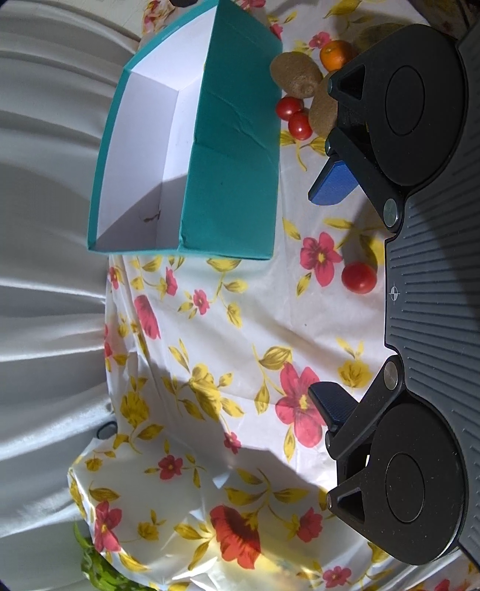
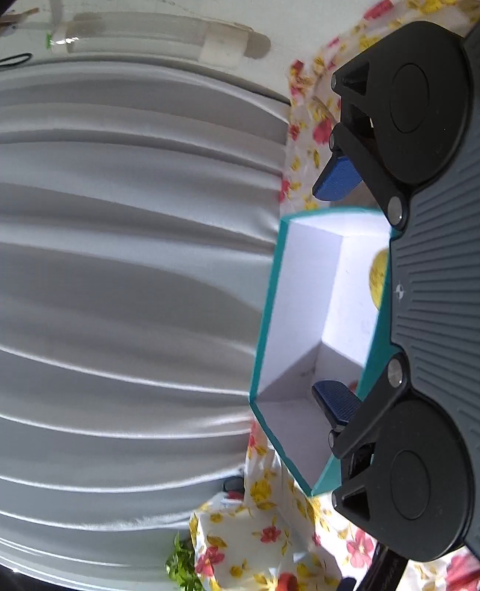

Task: Organize fruits
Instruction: 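Move the left tool to the green pear beside the kiwis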

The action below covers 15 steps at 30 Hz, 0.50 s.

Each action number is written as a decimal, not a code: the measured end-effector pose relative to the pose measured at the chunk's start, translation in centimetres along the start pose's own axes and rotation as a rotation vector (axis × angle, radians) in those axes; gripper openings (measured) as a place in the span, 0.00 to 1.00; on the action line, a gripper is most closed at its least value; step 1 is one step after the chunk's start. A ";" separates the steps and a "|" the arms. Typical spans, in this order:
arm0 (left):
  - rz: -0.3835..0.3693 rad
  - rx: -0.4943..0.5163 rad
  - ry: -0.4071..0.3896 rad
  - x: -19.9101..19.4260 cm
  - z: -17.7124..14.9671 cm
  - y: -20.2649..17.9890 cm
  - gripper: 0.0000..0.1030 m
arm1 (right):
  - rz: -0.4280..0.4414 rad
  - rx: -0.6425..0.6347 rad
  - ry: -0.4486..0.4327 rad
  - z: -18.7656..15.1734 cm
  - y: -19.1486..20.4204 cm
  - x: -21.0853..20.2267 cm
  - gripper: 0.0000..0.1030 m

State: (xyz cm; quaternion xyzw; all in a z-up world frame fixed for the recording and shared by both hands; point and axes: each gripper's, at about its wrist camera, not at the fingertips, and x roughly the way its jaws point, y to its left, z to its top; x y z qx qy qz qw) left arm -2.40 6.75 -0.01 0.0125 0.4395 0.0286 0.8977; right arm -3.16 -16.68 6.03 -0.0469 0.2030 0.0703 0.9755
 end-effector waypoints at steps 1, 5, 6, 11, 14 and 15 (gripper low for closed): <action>-0.009 0.014 -0.004 -0.2 -0.2 -0.3 1.00 | 0.003 0.008 -0.009 -0.3 0.2 -0.6 1.00; -0.050 0.064 -0.018 -0.6 -1.2 -1.4 1.00 | -0.011 -0.015 -0.129 -1.4 0.9 -3.2 1.00; -0.058 0.081 -0.015 -0.5 -1.5 -1.7 1.00 | -0.010 -0.019 -0.148 -1.5 1.0 -3.7 1.00; -0.072 0.137 -0.040 -0.4 -2.9 -2.9 1.00 | 0.000 0.013 -0.171 -2.1 0.8 -5.0 1.00; -0.093 0.165 -0.060 -0.8 -3.4 -3.5 1.00 | 0.000 0.031 -0.166 -2.6 0.7 -5.5 1.00; -0.100 0.173 -0.066 -0.9 -3.5 -3.7 1.00 | -0.005 0.032 -0.164 -2.7 0.7 -5.6 1.00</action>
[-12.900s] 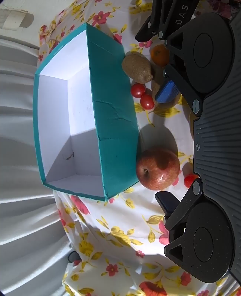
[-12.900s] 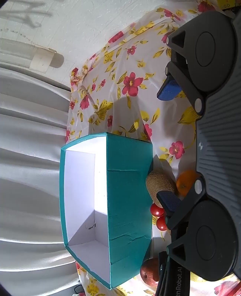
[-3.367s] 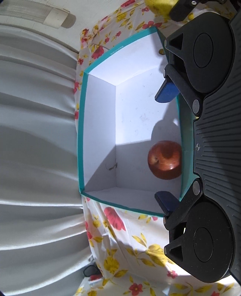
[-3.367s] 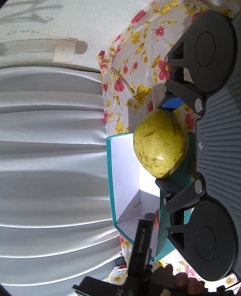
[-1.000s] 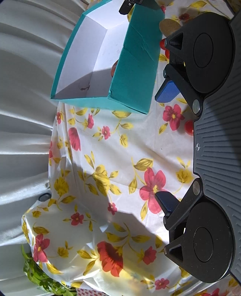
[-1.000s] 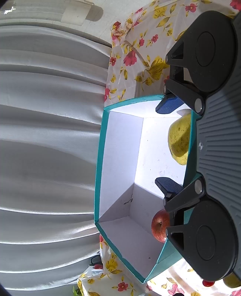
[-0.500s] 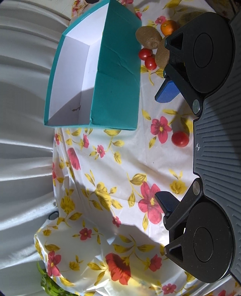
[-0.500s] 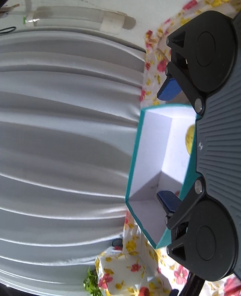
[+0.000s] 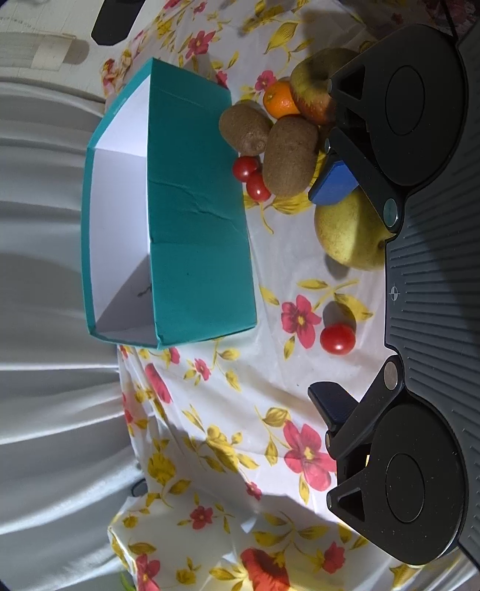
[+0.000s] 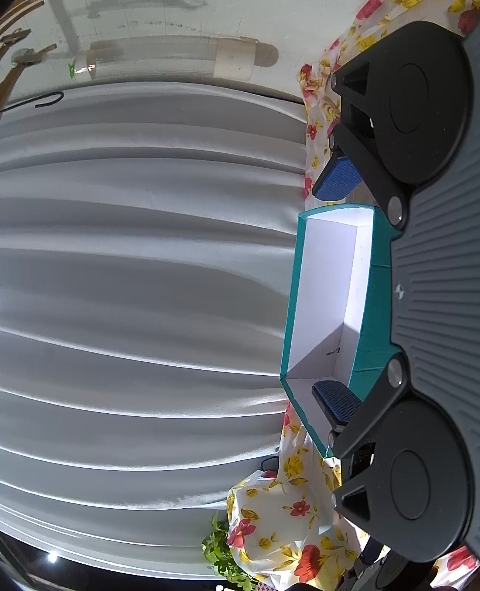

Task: Organize fruits
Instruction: 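Move the left tool to the green pear beside the kiwis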

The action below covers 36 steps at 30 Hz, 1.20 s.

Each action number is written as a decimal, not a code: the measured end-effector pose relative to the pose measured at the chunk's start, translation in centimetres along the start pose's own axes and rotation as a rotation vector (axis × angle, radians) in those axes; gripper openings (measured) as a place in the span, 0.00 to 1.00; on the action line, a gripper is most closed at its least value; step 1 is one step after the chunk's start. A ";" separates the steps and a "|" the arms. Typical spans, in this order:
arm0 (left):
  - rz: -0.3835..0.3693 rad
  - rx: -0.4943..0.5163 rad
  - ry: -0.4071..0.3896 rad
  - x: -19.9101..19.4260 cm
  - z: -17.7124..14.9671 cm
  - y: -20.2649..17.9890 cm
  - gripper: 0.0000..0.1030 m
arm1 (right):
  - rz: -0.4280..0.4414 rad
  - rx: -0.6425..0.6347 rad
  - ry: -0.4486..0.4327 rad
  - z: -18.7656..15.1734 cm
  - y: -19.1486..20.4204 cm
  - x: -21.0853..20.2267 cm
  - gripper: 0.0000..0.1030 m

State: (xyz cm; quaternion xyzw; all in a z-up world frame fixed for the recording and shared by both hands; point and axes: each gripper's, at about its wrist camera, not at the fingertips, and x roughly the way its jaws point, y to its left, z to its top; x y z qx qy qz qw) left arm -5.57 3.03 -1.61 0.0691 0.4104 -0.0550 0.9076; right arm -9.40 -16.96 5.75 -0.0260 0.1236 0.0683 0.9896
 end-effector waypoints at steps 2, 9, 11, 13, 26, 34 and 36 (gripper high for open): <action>-0.022 0.008 -0.013 -0.1 -0.1 -0.3 1.00 | -0.004 0.003 0.005 -0.2 -0.1 -0.3 1.00; -0.045 0.041 0.009 0.8 -1.0 -1.8 1.00 | 0.008 0.021 0.045 -1.2 -0.1 -0.8 1.00; -0.049 0.043 0.013 1.2 -1.2 -2.0 1.00 | 0.025 0.025 0.059 -1.6 0.0 -1.0 1.00; -0.051 0.043 0.018 1.7 -1.4 -2.2 1.00 | 0.017 0.027 0.068 -1.9 0.1 -1.0 1.00; -0.069 0.079 0.042 3.5 -2.4 -3.6 1.00 | -0.001 0.056 0.156 -3.4 0.2 -0.8 1.00; -0.085 0.083 0.024 3.7 -2.5 -3.9 1.00 | -0.006 0.047 0.173 -3.8 0.6 -1.0 1.00; -0.082 0.078 0.033 3.9 -2.6 -3.8 1.00 | -0.009 0.046 0.177 -3.8 0.7 -1.0 1.00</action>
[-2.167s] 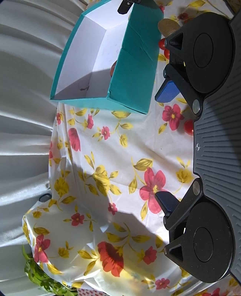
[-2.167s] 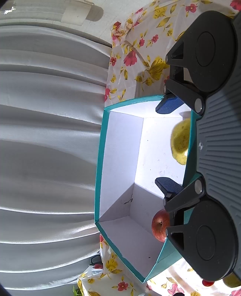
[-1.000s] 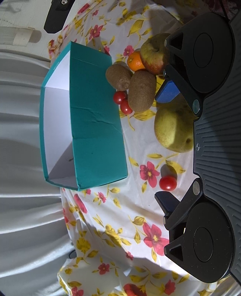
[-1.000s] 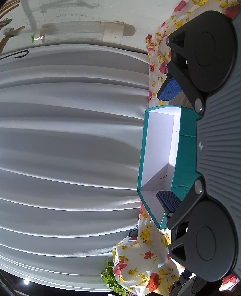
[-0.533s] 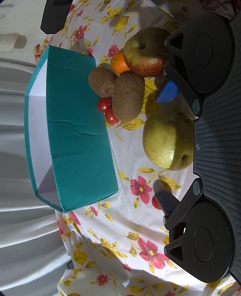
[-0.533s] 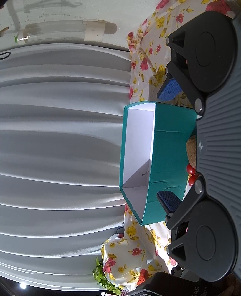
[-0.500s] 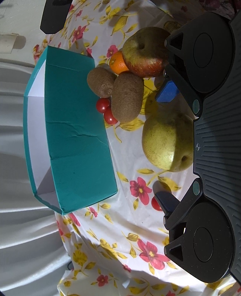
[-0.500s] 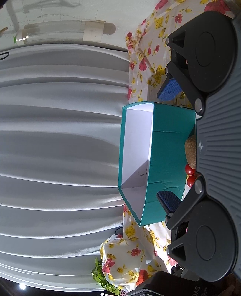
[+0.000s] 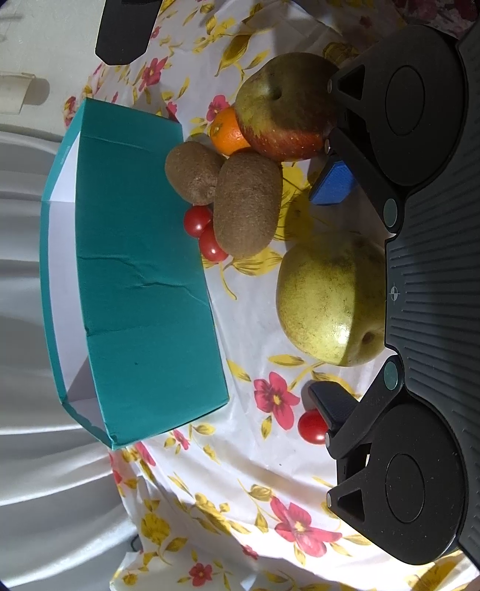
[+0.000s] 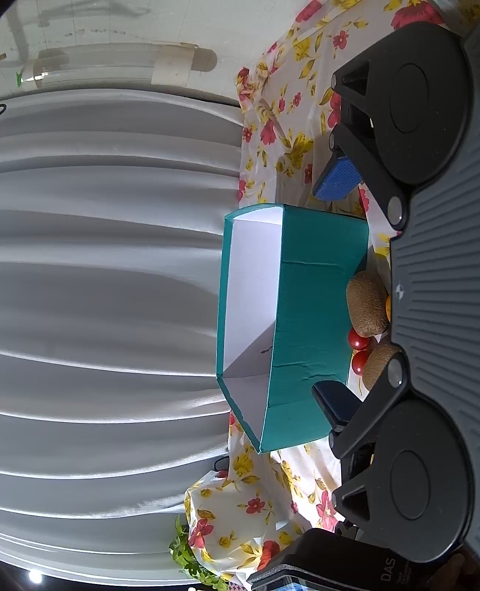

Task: Organize fruits
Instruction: 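Move the left tool to the green pear beside the kiwis, then grasp the green pear with the left tool while the right tool grasps the greenish apple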

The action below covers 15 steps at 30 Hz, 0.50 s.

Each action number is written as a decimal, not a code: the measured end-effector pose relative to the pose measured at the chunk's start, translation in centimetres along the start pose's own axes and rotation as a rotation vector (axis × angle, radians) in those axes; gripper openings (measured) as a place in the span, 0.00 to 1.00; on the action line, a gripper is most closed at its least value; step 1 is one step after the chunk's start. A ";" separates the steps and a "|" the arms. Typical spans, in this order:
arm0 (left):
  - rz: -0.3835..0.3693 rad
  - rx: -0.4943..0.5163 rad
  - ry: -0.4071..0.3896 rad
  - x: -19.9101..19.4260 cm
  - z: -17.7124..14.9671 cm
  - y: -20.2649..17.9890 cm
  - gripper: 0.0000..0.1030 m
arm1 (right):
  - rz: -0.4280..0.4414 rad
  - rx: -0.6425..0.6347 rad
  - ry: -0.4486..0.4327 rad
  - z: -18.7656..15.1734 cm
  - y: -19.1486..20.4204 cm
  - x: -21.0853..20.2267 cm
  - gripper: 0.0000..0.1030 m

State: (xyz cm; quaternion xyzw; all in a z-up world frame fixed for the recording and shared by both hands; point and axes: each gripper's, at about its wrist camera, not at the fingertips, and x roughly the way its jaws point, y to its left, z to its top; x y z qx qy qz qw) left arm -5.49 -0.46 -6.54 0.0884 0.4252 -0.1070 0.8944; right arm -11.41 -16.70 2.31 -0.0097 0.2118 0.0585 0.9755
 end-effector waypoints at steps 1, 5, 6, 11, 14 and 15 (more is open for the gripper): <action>0.002 0.000 0.002 0.0 0.0 0.0 1.00 | 0.000 -0.001 0.003 0.0 0.0 0.0 1.00; 0.001 -0.001 0.000 0.0 0.0 0.1 1.00 | -0.005 0.003 0.012 -0.1 0.1 -0.1 1.00; 0.001 -0.001 0.000 0.0 0.0 0.1 1.00 | -0.009 0.004 0.011 -0.1 0.1 -0.1 1.00; -0.025 -0.003 0.010 0.3 -0.1 0.2 0.83 | -0.015 0.004 0.012 -0.1 0.2 -0.3 1.00; -0.050 -0.024 0.009 0.3 -0.1 0.5 0.76 | -0.018 0.004 0.017 -0.2 0.3 -0.4 1.00; -0.050 -0.027 0.007 0.2 -0.2 0.5 0.73 | -0.019 0.005 0.020 -0.2 0.4 -0.4 1.00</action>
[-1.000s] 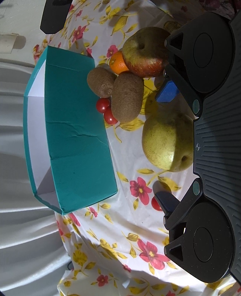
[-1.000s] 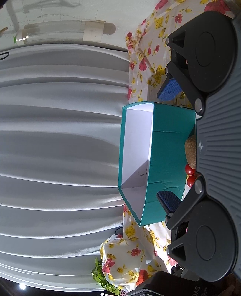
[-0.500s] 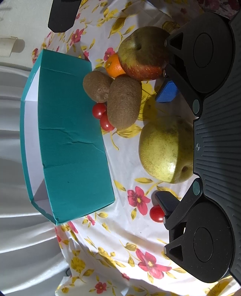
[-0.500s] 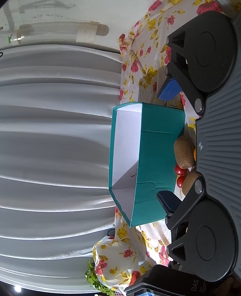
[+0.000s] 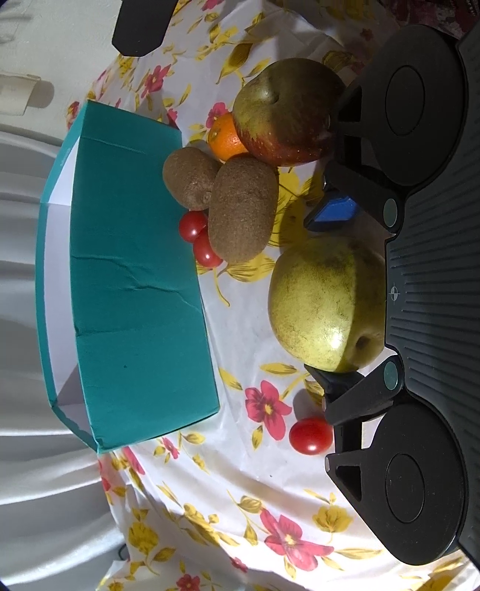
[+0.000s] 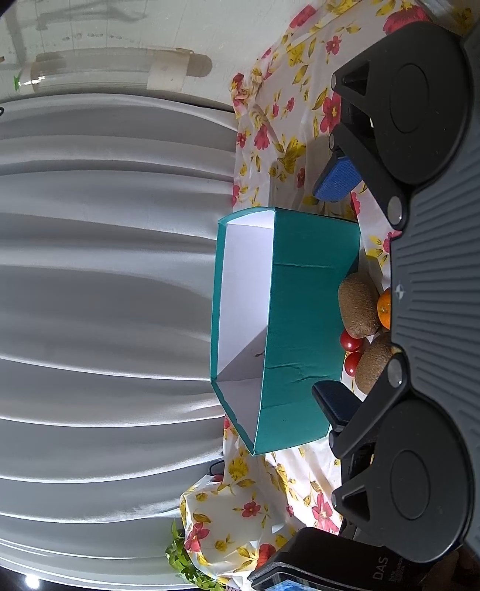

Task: Organize fruits
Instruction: 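Grasp the green pear with the left tool while the right tool grasps the greenish apple, then carry the green pear over the box with the left tool while the right tool carries the greenish apple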

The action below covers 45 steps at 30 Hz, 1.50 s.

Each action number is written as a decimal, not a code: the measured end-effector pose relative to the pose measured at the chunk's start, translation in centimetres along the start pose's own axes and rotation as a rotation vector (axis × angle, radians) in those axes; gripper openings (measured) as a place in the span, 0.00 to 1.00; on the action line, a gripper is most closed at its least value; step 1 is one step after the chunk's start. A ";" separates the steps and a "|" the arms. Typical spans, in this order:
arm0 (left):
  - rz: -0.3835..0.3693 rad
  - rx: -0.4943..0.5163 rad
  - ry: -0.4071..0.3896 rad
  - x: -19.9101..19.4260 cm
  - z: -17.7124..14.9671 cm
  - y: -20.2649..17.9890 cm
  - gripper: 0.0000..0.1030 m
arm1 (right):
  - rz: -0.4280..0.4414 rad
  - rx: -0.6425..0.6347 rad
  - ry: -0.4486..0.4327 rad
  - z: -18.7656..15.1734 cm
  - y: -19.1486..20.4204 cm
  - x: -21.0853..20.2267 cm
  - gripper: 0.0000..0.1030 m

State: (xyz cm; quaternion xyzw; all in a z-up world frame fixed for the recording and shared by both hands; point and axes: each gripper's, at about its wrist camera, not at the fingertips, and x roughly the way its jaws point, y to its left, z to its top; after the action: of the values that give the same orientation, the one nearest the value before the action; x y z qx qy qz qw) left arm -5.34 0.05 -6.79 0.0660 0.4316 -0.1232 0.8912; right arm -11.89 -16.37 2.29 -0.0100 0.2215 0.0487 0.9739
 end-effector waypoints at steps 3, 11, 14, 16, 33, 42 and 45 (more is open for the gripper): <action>-0.001 0.006 -0.003 -0.1 0.1 0.1 0.68 | -0.008 -0.001 0.013 -0.2 0.1 -0.1 1.00; 0.000 -0.041 -0.006 -1.2 0.8 1.5 0.68 | -0.022 -0.007 0.097 -1.5 1.1 0.7 1.00; 0.007 -0.043 -0.019 -1.7 1.1 2.0 0.68 | -0.022 -0.006 0.128 -2.3 1.5 1.1 1.00; 0.007 -0.045 -0.022 -1.9 1.3 2.3 0.68 | -0.016 0.003 0.145 -2.7 1.7 1.4 1.00; -0.019 -0.018 -0.018 -2.9 2.2 3.3 0.68 | 0.001 0.015 0.257 -6.0 4.1 4.8 0.76; -0.017 -0.021 -0.017 -3.1 2.6 3.3 0.68 | 0.015 0.024 0.272 -6.3 3.8 5.3 0.70; -0.011 -0.018 -0.029 -3.5 3.1 3.1 0.68 | 0.018 0.043 0.269 -5.7 3.2 5.1 0.70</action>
State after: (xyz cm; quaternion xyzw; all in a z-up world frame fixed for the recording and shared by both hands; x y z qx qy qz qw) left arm -4.21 2.86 -2.07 0.0540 0.4203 -0.1251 0.8971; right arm -10.13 -12.96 -5.03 0.0066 0.3510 0.0506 0.9350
